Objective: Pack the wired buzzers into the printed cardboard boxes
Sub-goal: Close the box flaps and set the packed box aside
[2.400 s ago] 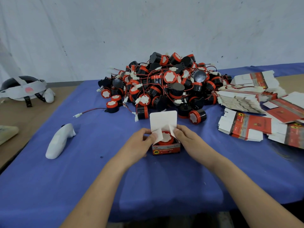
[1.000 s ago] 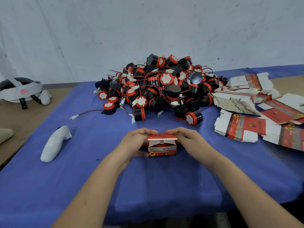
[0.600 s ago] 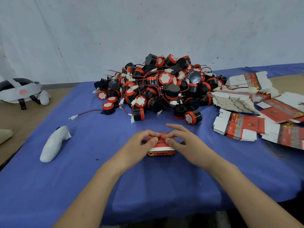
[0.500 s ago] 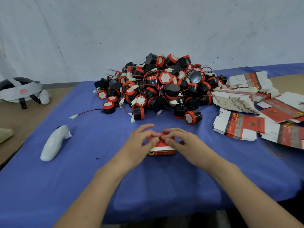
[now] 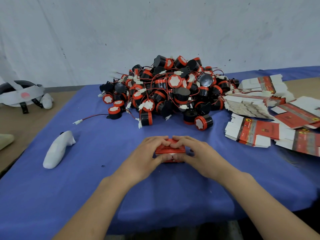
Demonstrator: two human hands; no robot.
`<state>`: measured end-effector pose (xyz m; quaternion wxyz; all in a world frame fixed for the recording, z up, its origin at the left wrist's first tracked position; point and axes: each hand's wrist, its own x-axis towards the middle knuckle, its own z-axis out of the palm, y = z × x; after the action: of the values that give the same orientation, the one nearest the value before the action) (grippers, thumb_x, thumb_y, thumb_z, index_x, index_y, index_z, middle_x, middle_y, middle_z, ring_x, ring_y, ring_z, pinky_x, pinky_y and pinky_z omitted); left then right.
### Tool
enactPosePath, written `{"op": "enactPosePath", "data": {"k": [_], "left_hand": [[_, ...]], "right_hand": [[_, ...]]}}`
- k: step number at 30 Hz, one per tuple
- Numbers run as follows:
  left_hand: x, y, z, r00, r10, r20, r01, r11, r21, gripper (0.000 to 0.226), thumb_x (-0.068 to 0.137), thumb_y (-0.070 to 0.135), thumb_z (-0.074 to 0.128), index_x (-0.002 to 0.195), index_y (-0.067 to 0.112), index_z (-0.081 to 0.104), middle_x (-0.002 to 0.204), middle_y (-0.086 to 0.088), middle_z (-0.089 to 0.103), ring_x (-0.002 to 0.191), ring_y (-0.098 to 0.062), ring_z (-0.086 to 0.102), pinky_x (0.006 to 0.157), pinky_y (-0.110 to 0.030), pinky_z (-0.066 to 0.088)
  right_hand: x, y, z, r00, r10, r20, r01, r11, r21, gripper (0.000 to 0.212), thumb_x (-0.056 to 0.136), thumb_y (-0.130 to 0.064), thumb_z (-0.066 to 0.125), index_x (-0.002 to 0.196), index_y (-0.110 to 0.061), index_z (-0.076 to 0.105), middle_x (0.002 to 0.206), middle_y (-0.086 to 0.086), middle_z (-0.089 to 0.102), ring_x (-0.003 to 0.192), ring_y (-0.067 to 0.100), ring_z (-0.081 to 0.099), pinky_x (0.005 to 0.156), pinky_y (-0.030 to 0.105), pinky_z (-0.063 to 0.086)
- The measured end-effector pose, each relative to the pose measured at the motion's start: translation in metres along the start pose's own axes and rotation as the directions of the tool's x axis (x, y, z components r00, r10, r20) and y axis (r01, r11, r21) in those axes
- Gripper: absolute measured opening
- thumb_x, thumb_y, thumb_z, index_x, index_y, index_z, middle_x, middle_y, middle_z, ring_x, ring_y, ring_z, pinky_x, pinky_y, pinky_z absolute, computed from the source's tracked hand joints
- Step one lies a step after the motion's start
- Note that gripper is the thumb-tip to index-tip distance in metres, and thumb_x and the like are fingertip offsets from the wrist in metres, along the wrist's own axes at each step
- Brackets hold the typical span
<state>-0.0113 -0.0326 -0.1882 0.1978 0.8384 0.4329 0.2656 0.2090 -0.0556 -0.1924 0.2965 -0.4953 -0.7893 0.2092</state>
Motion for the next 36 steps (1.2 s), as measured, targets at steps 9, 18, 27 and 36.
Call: {"op": "enactPosePath", "data": {"k": [9, 18, 27, 36], "left_hand": [[-0.010, -0.001, -0.003, 0.999, -0.011, 0.030, 0.011, 1.000, -0.007, 0.052, 0.093, 0.068, 0.036, 0.139, 0.047, 0.046, 0.150, 0.033, 0.038, 0.141, 0.011, 0.029, 0.113, -0.033, 0.039], [-0.003, -0.002, -0.005, 0.997, -0.070, -0.044, 0.061, 0.982, -0.177, 0.040, 0.086, 0.074, 0.044, 0.119, 0.054, 0.053, 0.119, 0.025, 0.065, 0.100, -0.005, 0.067, 0.088, -0.042, 0.056], [-0.003, -0.005, -0.006, 0.995, -0.100, -0.016, 0.093, 0.965, -0.245, 0.008, 0.096, 0.046, 0.062, 0.093, 0.041, 0.056, 0.136, 0.022, 0.059, 0.110, -0.002, 0.065, 0.095, -0.042, 0.054], [-0.008, -0.007, -0.005, 1.000, -0.017, -0.012, 0.016, 0.995, -0.101, 0.020, 0.096, 0.055, 0.047, 0.106, 0.041, 0.058, 0.142, 0.031, 0.048, 0.130, 0.007, 0.045, 0.103, -0.037, 0.047]], "right_hand": [[-0.002, -0.002, -0.002, 1.000, 0.022, 0.001, -0.022, 0.992, 0.128, 0.028, 0.097, -0.049, 0.056, 0.124, -0.046, 0.060, 0.145, -0.033, 0.047, 0.127, -0.008, 0.049, 0.100, 0.019, 0.046], [0.002, -0.007, -0.003, 0.997, 0.069, -0.035, -0.059, 0.973, 0.223, 0.021, 0.099, -0.043, 0.057, 0.118, -0.049, 0.063, 0.132, -0.033, 0.057, 0.120, -0.010, 0.054, 0.096, 0.015, 0.048], [-0.001, -0.010, -0.004, 0.999, 0.044, -0.017, -0.039, 0.973, 0.229, 0.015, 0.096, -0.045, 0.061, 0.108, -0.053, 0.060, 0.124, -0.040, 0.057, 0.110, -0.004, 0.062, 0.088, 0.018, 0.052], [-0.006, 0.001, -0.004, 1.000, -0.019, 0.017, 0.018, 1.000, 0.022, 0.022, 0.094, -0.046, 0.064, 0.115, -0.040, 0.059, 0.147, -0.038, 0.038, 0.131, -0.006, 0.045, 0.100, 0.020, 0.042]]}}
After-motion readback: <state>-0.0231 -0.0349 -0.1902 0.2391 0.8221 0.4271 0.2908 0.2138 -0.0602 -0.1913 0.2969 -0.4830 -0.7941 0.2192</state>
